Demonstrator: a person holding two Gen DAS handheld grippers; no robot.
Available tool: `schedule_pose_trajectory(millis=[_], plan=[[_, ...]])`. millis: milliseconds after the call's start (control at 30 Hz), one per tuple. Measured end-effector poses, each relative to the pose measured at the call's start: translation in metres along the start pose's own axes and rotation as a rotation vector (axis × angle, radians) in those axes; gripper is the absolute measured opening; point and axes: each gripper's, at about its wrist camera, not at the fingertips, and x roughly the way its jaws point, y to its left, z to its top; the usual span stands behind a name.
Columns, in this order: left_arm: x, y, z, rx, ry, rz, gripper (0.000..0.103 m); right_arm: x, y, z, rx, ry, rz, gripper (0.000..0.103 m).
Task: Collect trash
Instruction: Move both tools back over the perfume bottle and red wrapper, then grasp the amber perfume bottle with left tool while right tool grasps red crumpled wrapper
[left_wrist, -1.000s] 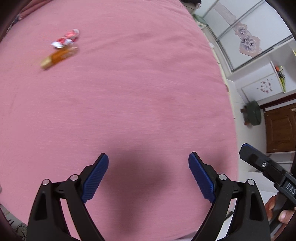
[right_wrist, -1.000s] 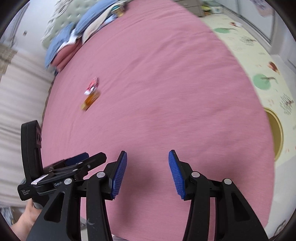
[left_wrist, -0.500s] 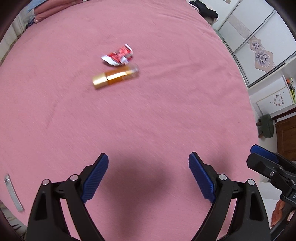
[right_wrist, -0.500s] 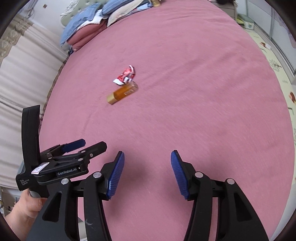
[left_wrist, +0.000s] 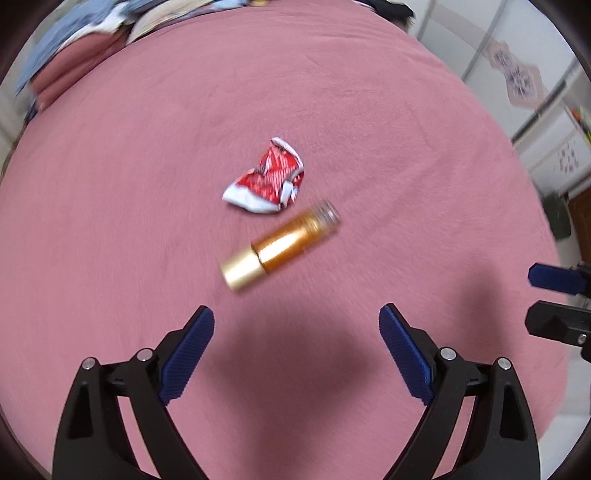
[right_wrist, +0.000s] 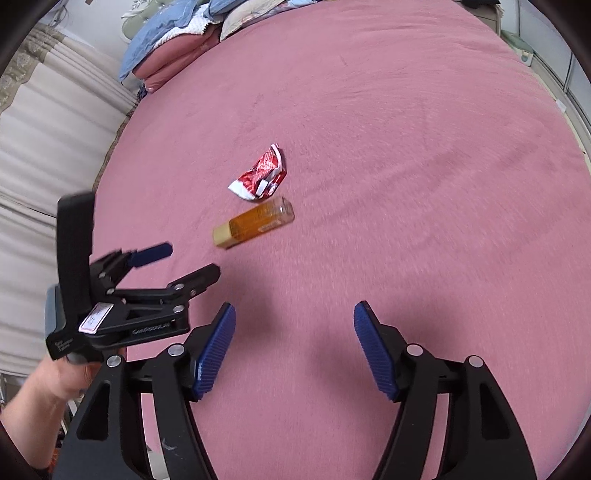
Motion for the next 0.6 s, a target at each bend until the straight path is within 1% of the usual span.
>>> schedule_pose_trajectory(millis=[100, 333, 400, 467, 533, 600], plan=[[0.026, 0.007, 0.019, 0.037, 0.027, 0.021, 0.090, 0.015, -0.003, 0.013, -0.002, 0.012, 0.001, 0.065], [0.071, 0.012, 0.038, 0.102, 0.074, -0.010, 0.090, 0.046, -0.010, 0.039, -0.015, 0.045, -0.006, 0.065], [0.081, 0.014, 0.043, 0.120, 0.080, 0.004, 0.090, 0.051, -0.010, 0.045, -0.022, 0.050, -0.007, 0.065], [0.089, 0.017, 0.048, 0.113, 0.094, 0.013, 0.091, 0.057, -0.010, 0.050, -0.029, 0.058, -0.010, 0.065], [0.098, 0.023, 0.053, 0.079, 0.119, -0.011, 0.091, 0.062, -0.011, 0.055, -0.034, 0.066, -0.009, 0.065], [0.104, 0.027, 0.055, 0.048, 0.121, -0.045, 0.089, 0.068, -0.012, 0.060, -0.039, 0.070, -0.015, 0.065]])
